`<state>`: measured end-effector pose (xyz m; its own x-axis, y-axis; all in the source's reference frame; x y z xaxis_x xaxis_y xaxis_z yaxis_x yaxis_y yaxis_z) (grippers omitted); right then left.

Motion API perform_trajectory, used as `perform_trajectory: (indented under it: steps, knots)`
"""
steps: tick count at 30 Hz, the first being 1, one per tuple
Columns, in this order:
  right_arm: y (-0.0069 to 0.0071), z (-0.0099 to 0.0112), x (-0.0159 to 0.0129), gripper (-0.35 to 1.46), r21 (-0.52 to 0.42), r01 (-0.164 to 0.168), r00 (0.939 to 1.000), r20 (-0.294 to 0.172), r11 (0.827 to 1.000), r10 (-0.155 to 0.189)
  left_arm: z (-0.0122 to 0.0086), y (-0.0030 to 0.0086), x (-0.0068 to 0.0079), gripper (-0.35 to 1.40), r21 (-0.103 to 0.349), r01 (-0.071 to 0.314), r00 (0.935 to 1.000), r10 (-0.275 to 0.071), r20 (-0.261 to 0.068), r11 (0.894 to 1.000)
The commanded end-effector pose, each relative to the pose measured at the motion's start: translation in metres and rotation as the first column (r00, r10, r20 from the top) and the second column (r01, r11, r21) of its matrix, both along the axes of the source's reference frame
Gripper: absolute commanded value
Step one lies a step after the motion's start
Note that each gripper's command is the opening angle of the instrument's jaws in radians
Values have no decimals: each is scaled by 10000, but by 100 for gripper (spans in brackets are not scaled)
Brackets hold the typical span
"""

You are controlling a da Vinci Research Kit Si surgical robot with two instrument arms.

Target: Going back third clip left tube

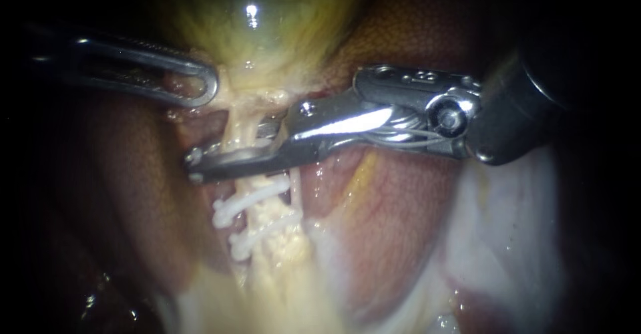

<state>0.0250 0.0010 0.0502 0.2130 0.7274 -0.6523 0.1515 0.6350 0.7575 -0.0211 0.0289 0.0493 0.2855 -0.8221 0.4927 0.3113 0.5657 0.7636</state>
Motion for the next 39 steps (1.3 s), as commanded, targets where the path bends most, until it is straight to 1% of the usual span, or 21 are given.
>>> perform_trajectory:
  steps: [1, 2, 3, 4, 6, 7, 9, 10, 11, 13, 16, 20, 24, 28, 31, 33, 37, 38, 39]
  knots:
    - [0, 0, 0, -35, 2, 4, 10000, 1, 10000, -4, 0, 0, 0, -35, 1, -1, 10000, 1, 0, 10000]
    - [0, 0, 0, -35, -107, 33, 10000, -44, 9999, -34, 0, 0, 0, -35, 1, -1, 10000, 1, 1, 10000]
    - [0, 0, 0, -23, -288, 15, 10000, -68, 9996, -17, 0, 0, 0, -35, 1, -2, 10000, 2, 1, 10000]
    - [-1, 2, 2, 0, -298, 11, 10000, -63, 9996, -13, 0, 0, 0, -35, 1, -3, 10000, 3, 1, 10000]
    - [-4, 6, 3, 18, -329, 20, 10000, -59, 9995, -22, 0, 0, 1, -35, 1, -4, 10000, 4, 2, 10000]
    - [-8, 10, 4, 28, -368, 35, 10000, -56, 9993, -37, 0, 0, 1, -35, 1, -4, 10000, 4, 2, 10000]
    - [-16, 18, 3, 35, -441, 72, 10000, -57, 9990, -75, 0, 0, 1, -35, 1, -4, 10000, 4, 2, 10000]
    - [-23, 24, 2, 38, -514, 5, 10000, 7, 9987, -5, 0, 0, 1, -35, 1, -4, 10000, 4, 2, 10000]
    - [-27, 27, 1, 40, -801, -70, 10000, 24, 9968, 72, 0, 0, 1, -35, 1, -4, 10000, 4, 2, 10000]
    - [-35, 33, -1, 44, -1337, -393, 9989, 194, 9902, 423, 0, 0, 1, -35, 1, -4, 10000, 4, 2, 10000]
    - [-35, 34, -7, 45, -1694, -563, 9977, 272, 9839, 618, 0, 0, 1, -35, 1, -4, 10000, 4, 2, 10000]
    - [-34, 34, -16, 45, -1686, -770, 9953, 443, 9827, 856, 0, 0, 1, -35, 1, -4, 10000, 4, 2, 10000]
    - [-33, 35, -25, 45, -1974, -899, 9935, 515, 9762, 1019, 0, -1, 1, -35, 1, -5, 10000, 5, 2, 10000]
    - [-34, 35, -38, 45, -2308, -913, 9932, 492, 9687, 1053, 0, -1, 1, -35, 1, -4, 10000, 4, 2, 10000]
    - [-38, 31, -51, 46, -2991, -877, 9939, 384, 9502, 1038, 0, -1, 1, -35, 1, -4, 10000, 4, 2, 10000]
    - [-41, 26, -62, 47, -3516, -951, 9924, 400, 9313, 1165, 0, -1, 1, -35, 1, -4, 10000, 4, 2, 10000]
    - [-42, 8, -83, 50, -4222, -1147, 9866, 573, 8992, 1528, -1, -1, 1, -35, 1, -5, 10000, 5, 2, 10000]
    - [-42, 3, -89, 50, -4352, -1162, 9858, 594, 8928, 1572, 0, -1, 1, -35, 1, -6, 10000, 6, 3, 10000]
    - [-42, -3, -97, 50, -4506, -1132, 9863, 567, 8855, 1550, 0, -1, 1, -35, 1, -5, 10000, 5, 2, 10000]
